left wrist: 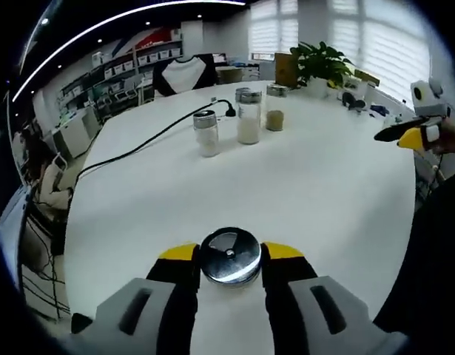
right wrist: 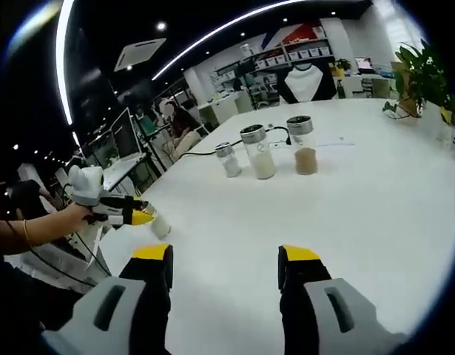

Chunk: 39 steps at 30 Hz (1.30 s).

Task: Rotate the seasoning bottle until the label or dispensing opening points toward the visible target arrow and the bottle remains upright within the marked orientation range

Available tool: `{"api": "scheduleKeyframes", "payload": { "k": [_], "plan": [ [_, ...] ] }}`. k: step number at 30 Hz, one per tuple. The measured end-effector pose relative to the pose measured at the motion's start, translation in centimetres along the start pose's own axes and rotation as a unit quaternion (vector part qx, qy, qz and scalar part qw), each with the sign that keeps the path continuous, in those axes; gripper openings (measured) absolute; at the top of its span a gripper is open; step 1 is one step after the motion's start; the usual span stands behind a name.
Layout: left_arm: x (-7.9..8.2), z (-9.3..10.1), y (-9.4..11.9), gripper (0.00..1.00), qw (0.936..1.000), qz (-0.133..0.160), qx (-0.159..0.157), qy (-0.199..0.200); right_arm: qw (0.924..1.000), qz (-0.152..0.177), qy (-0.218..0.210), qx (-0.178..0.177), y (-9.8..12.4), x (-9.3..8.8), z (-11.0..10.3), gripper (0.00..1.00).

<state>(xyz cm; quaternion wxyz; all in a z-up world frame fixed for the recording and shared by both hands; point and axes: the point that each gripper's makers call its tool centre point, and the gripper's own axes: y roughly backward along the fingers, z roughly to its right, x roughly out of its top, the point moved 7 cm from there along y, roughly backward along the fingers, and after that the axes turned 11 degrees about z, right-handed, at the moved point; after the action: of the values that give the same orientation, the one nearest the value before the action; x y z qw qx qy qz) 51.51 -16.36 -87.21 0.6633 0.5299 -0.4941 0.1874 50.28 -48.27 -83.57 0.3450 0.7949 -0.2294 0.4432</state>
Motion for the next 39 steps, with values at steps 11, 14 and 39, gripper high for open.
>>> {"api": "scheduleKeyframes", "payload": {
  "k": [11, 14, 39],
  "plan": [
    [0.1, -0.3, 0.1, 0.38, 0.9996, -0.012, -0.015, -0.021, 0.9998, -0.006, 0.007, 0.018, -0.9, 0.3, -0.5, 0.56],
    [-0.2, -0.5, 0.4, 0.38, 0.9995, -0.018, -0.012, -0.023, 0.9998, -0.006, 0.01, 0.014, -0.7, 0.2, -0.5, 0.56],
    [-0.8, -1.8, 1.4, 0.45, 0.9991, -0.016, 0.037, 0.014, 0.9996, 0.003, 0.011, 0.027, -1.4, 0.8, -1.3, 0.56]
  ]
}}
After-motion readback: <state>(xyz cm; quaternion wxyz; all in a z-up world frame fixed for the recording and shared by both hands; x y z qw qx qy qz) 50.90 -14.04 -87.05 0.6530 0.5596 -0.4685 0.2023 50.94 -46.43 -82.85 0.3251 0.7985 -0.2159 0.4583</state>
